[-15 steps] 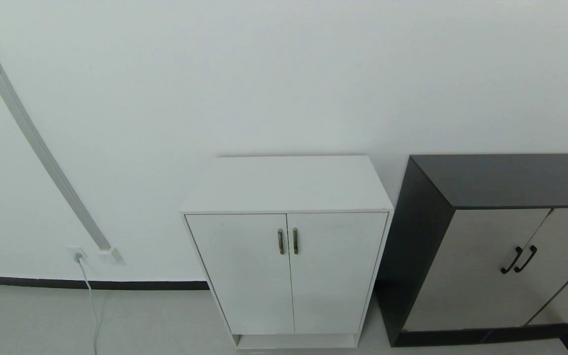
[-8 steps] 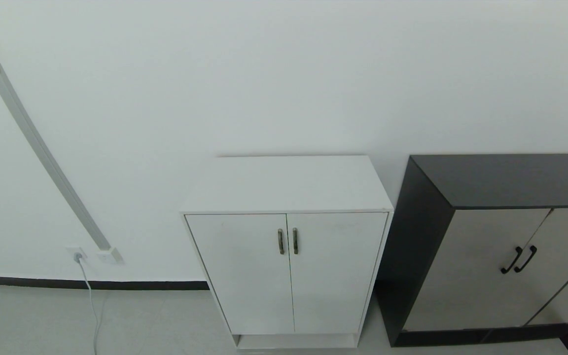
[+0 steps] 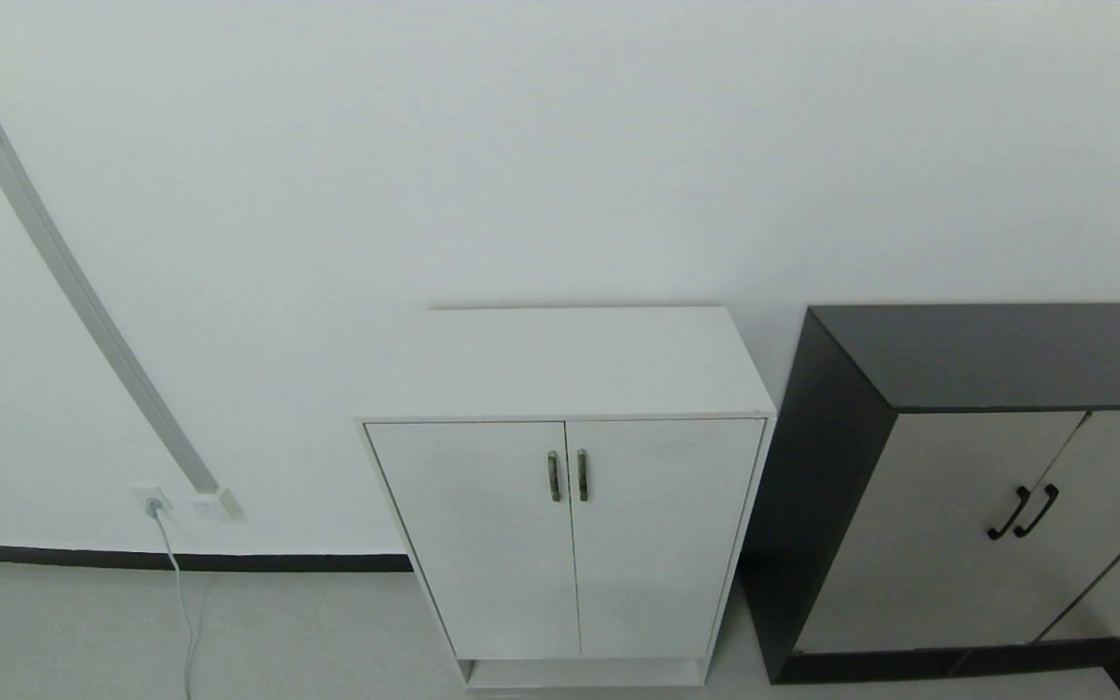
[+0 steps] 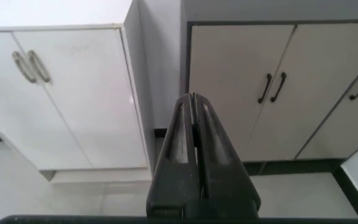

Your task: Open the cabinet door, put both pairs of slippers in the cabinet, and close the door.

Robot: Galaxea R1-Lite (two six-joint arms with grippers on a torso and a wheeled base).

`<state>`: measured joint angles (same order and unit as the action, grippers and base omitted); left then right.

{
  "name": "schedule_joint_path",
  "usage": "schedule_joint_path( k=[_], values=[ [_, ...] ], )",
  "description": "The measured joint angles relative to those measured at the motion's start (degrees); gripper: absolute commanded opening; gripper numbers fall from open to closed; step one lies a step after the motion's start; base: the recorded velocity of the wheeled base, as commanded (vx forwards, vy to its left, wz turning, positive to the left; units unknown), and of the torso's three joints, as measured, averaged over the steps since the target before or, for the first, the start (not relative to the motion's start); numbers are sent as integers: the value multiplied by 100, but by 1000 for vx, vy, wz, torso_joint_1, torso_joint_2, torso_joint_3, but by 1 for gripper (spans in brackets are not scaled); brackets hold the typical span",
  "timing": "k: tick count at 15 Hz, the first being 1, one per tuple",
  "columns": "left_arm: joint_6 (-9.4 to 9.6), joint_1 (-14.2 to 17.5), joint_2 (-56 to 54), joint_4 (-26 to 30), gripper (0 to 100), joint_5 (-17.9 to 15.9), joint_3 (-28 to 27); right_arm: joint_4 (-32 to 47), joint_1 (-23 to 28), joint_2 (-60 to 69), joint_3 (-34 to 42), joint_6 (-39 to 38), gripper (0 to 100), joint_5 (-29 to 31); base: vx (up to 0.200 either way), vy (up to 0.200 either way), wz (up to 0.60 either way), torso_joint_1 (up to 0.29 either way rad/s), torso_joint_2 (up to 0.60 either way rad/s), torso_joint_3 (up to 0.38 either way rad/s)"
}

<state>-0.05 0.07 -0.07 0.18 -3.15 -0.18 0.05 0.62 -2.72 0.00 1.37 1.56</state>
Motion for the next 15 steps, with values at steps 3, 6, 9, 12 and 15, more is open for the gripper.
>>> schedule_joint_path(
  k=[3,6,9,12,15],
  values=[
    [-11,0,0,0,0,0,0,-15,-22,197,0,-166,0,10,0,0,0,0,0,0],
    [-9,0,0,0,0,-9,0,-27,-27,254,0,-557,0,137,0,0,0,0,0,0],
    [-6,0,0,0,0,-9,0,-59,-27,269,0,-640,0,311,0,0,0,0,0,0],
    [5,0,0,0,0,-9,0,-60,-27,272,0,-627,0,297,0,0,0,0,0,0],
    [12,0,0,0,0,-11,0,-59,-27,272,0,-605,0,284,0,0,0,0,0,0]
  ],
)
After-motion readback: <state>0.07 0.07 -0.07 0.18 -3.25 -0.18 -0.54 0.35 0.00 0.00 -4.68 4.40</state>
